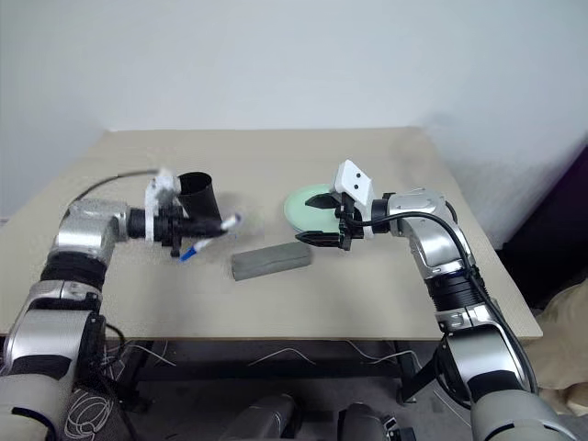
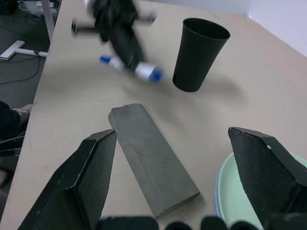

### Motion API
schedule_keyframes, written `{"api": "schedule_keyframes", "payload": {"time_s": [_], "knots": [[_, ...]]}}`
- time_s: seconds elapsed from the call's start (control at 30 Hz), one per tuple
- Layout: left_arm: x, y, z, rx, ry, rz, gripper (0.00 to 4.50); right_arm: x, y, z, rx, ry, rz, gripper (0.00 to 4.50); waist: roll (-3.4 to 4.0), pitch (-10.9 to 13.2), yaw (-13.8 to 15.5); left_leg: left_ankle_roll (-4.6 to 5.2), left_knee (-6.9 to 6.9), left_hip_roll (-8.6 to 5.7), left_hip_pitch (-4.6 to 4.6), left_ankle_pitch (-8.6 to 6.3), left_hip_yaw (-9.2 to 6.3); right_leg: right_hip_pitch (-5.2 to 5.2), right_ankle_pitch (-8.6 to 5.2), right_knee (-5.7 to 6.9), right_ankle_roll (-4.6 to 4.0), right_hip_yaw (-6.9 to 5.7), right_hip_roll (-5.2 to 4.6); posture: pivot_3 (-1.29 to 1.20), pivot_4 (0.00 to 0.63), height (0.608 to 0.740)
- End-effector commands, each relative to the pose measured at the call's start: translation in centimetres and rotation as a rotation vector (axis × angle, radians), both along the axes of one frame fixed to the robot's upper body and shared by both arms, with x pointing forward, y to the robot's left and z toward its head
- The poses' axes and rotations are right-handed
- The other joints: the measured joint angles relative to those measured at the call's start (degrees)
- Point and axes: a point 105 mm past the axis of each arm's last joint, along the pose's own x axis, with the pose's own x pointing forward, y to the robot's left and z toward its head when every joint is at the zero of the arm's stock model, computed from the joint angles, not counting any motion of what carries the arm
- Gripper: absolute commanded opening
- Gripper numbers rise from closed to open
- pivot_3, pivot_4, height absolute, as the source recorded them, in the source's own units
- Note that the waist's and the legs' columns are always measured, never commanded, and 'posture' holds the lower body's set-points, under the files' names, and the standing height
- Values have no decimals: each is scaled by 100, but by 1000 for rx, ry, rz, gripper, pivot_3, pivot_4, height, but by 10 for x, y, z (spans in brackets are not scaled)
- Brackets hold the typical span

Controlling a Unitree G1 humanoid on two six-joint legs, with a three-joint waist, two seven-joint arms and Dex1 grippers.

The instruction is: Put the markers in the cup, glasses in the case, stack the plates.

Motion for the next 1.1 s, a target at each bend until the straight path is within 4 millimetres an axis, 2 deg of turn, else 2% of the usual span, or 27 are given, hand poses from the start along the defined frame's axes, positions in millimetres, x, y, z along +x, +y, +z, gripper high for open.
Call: {"api": "schedule_keyframes", "payload": {"time_s": [0.03,0.1,0.17,0.23,0.4,0.63,0.8,1.1], "knots": [[8,-11,49,-88,-146,15,122,1,6,19,22,-56,21,4044,0,0,-30,0,0,0,1,0,1,2,0,0,0,1,0,0,0,740],[14,-13,57,-95,-205,48,122,1,6,19,23,-57,22,4044,1,0,-99,0,-1,-1,7,0,2,8,0,-4,0,2,-2,0,0,740],[28,-10,69,-117,-311,148,122,1,7,20,25,-58,22,4044,1,0,-129,0,0,-1,8,0,1,11,0,-7,1,3,-3,0,0,740],[44,-2,80,-139,-418,286,122,1,7,20,27,-59,23,4044,-3,1,-142,0,0,0,8,0,-1,10,1,-7,1,3,-3,0,0,740],[65,23,87,-155,-546,547,122,0,7,20,29,-59,22,4044,-15,8,-158,0,3,2,6,0,-2,6,11,-8,15,3,-2,0,0,740],[73,47,79,-201,-582,742,122,0,6,21,29,-60,20,4044,-20,7,-156,3,9,-4,5,-1,-7,17,14,-22,21,-10,1,0,0,740],[73,62,63,-189,-583,842,122,0,6,20,30,-60,23,4044,-22,7,-155,3,24,-6,3,-1,-12,26,20,-22,31,-18,1,0,0,740],[72,68,39,-141,-586,931,122,-1,8,21,30,-63,33,4044,-24,5,-151,3,29,-7,3,0,-11,28,26,-21,35,-18,2,0,0,740]]}}
